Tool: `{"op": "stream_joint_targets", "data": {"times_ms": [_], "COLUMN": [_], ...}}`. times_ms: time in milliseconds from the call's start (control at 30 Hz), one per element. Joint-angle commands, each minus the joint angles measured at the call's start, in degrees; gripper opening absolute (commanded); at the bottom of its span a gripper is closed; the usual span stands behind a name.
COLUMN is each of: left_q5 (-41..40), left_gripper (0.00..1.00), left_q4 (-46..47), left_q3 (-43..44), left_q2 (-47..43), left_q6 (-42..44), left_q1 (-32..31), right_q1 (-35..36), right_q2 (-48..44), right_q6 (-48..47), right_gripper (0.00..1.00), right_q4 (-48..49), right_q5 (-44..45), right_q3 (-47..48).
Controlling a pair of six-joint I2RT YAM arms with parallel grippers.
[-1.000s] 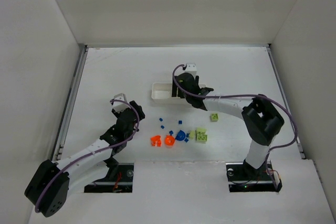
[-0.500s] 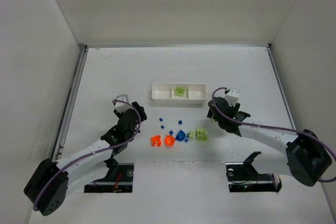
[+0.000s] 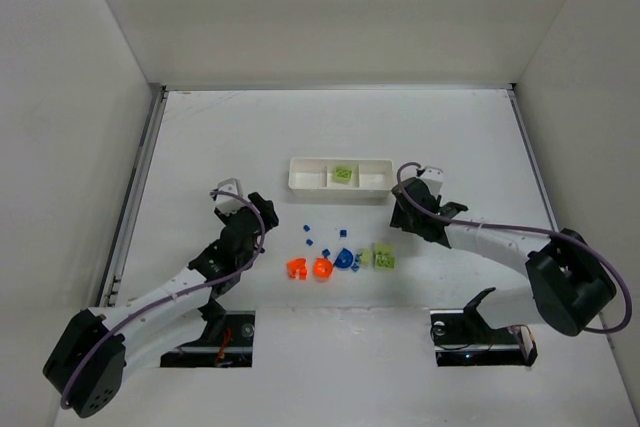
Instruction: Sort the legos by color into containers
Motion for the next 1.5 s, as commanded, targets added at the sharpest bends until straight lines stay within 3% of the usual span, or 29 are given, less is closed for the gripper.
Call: {"op": "stream_joint_targets", "data": {"times_ms": [0, 100, 200, 367, 667, 1000, 1167, 1233, 1300, 1467], "left_q5": [-0.1, -0.1, -0.1, -0.1, -0.9, -1.1, -3.4, -4.3, -4.6, -4.3], "left_gripper": [0.54, 0.54, 0.54, 0.54, 0.5, 0.44, 0.44, 0.44, 0.44, 0.45], "left_q4": [1.2, 0.9, 0.8, 0.8, 1.9, 5.0, 6.1, 6.6, 7.2, 7.8], "left_q3": [-0.7, -0.9, -0.9, -0.8, 0.4, 3.4, 6.8, 8.5, 10.7, 17.2], "left_q2": [-1.9, -2.6, -2.9, -2.3, 0.3, 3.9, 10.2, 13.4, 17.0, 25.7], "left_q6": [0.6, 0.6, 0.6, 0.6, 1.9, 5.7, 6.6, 6.7, 7.0, 8.9], "left_q1": [0.2, 0.6, 0.6, 0.3, -2.7, -15.6, -25.4, -29.0, -32.0, -37.5], "right_q1": [-1.3, -1.1, -1.1, -0.7, 6.4, 7.7, 6.9, 6.9, 6.7, 4.8], "right_q2": [1.2, 2.8, 3.6, 3.6, -2.1, 15.8, 21.5, 21.6, 20.4, 14.1], "right_q6": [-1.8, -2.3, -2.5, -2.5, -4.4, -10.4, -10.6, -10.7, -11.1, -11.1], "right_gripper": [0.6, 0.51, 0.49, 0.33, 0.32, 0.33, 0.37, 0.45, 0.59, 0.69], "right_q4": [0.6, 0.7, 0.1, 0.6, 0.5, 11.7, 12.8, 14.2, 15.0, 17.4], "right_q5": [-5.2, -6.2, -5.6, -2.5, -0.5, -5.8, -6.1, -6.2, -6.0, -5.1], "right_q3": [2.8, 3.4, 4.1, 4.3, 12.0, 27.9, 31.7, 31.7, 31.2, 24.9]}}
